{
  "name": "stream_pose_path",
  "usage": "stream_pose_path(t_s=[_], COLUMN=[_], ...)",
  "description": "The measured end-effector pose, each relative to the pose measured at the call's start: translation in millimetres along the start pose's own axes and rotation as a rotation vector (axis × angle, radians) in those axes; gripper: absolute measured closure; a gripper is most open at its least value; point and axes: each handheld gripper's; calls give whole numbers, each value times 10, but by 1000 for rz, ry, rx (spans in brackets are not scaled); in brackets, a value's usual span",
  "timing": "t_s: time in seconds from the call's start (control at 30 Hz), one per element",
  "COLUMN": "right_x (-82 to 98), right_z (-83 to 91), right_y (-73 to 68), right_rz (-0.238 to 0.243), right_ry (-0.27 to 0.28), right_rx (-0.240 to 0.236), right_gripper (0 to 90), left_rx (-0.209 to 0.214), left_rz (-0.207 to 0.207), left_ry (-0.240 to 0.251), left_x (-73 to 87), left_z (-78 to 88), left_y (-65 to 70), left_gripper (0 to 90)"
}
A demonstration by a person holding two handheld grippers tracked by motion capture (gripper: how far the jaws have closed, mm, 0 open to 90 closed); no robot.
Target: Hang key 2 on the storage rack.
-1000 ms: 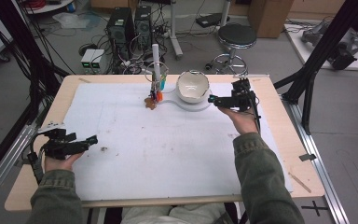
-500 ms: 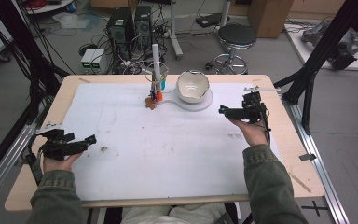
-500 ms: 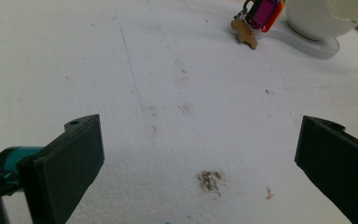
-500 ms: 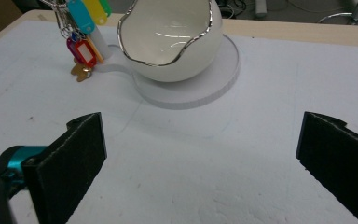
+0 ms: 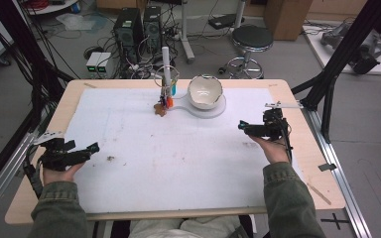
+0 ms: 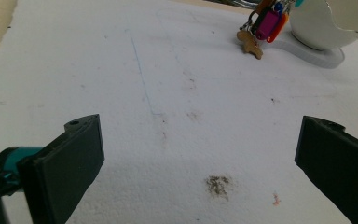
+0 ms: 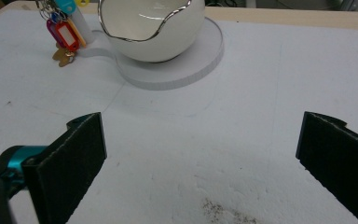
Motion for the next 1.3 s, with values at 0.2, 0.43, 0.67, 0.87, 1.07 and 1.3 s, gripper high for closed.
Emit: stream_pose_path(t_s=[0.2, 0.43, 0.67, 0.87, 1.07, 1.3], right_x=[96, 211, 329, 422, 500, 593], right_z=[40, 95, 143, 203, 249, 299], right_y=[56, 117, 162, 179, 204, 207], right_rz=[-7, -6, -10, -1, -11, -13], right_ry=[7, 20, 32, 56, 76, 109], right_rx=[13, 30, 48, 61, 70, 78], right_gripper=[6, 6, 6, 6, 6, 6], left_rx=[-8, -15, -22, -26, -28, -28], left_rz=[7, 2, 3, 6, 5, -1], left_ry=[19, 33, 37, 38, 40, 44], left_x=[5, 4, 5, 8, 10, 10], left_z=[29, 39, 43, 46, 47, 51], left_y=[-36, -35, -44, -45, -43, -38], left_gripper=[17, 17, 17, 17, 17, 16])
Point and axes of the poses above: each handheld gripper's, and its own axes: z roughly backward along the jaws, x roughly out of its underside, y roughly to its right, and after that the axes turned 11 degrees about y, right-handed
